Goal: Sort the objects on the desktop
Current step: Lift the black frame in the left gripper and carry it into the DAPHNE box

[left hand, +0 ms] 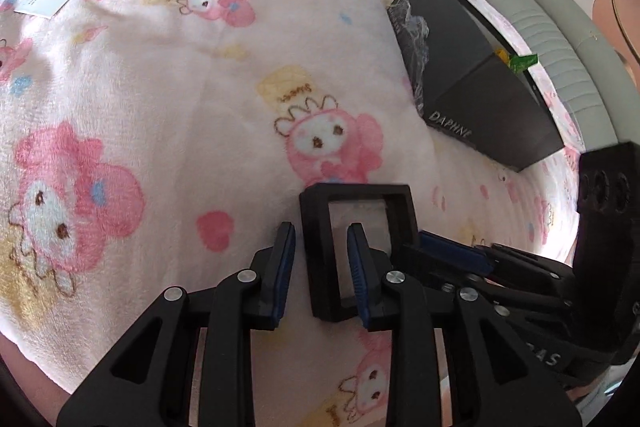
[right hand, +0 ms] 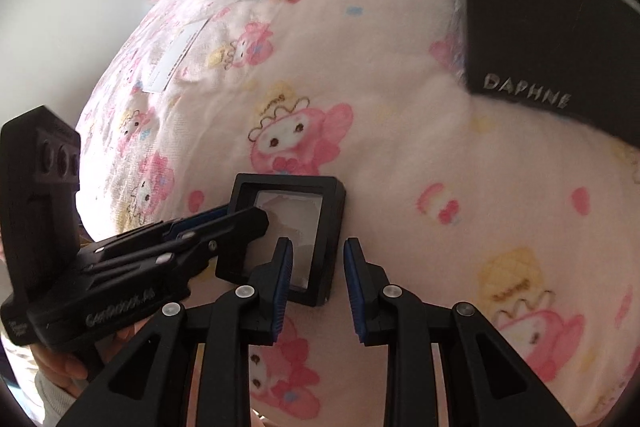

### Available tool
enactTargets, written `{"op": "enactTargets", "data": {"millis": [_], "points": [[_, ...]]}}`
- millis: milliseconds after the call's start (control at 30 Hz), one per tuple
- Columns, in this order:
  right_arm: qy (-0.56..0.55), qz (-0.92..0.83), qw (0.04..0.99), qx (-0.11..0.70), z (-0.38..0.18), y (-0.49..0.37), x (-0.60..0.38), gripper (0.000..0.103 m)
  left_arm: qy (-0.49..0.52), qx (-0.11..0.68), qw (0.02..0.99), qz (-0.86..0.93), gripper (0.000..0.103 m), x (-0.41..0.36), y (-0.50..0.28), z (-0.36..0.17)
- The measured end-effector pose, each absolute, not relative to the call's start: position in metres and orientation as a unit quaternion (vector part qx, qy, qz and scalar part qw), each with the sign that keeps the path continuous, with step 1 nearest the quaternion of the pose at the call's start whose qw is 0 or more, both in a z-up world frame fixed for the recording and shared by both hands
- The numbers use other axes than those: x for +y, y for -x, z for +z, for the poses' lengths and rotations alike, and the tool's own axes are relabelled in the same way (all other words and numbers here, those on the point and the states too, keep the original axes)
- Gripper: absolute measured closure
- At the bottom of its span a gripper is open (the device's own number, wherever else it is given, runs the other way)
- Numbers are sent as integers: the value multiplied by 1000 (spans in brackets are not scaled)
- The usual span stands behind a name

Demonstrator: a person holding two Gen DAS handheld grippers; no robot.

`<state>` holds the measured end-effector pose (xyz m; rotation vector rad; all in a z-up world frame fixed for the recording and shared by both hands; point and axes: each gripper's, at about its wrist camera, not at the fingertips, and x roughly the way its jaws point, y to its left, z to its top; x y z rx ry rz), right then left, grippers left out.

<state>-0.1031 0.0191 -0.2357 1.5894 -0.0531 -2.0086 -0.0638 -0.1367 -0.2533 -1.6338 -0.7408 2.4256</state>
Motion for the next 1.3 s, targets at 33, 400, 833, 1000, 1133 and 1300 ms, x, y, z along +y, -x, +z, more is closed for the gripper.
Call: {"op": "enactTargets", "data": {"millis": [33, 400, 833, 1000, 1133, 1300], "points": [[-591, -754, 287, -22, -232, 102, 22, 80, 543, -245, 61, 801, 80, -135, 63, -254], [-529, -803, 267, -61, -175, 105, 69, 80, 490, -201, 107, 841, 80, -79, 83, -184], [-444, -877, 165, -86, -96, 178, 207, 80, 445, -148, 222, 855, 80, 59, 210, -119], [-439, -882, 137, -108, -91, 212, 256, 80, 450, -139, 243, 848, 80, 103, 254, -115], [-447, -878, 126, -116, -101, 235, 277, 80, 465, -141, 247, 839, 80, 128, 282, -124], [-466, -867, 121, -125, -121, 261, 291, 80, 490, -146, 238, 826, 80, 150, 309, -144]]}}
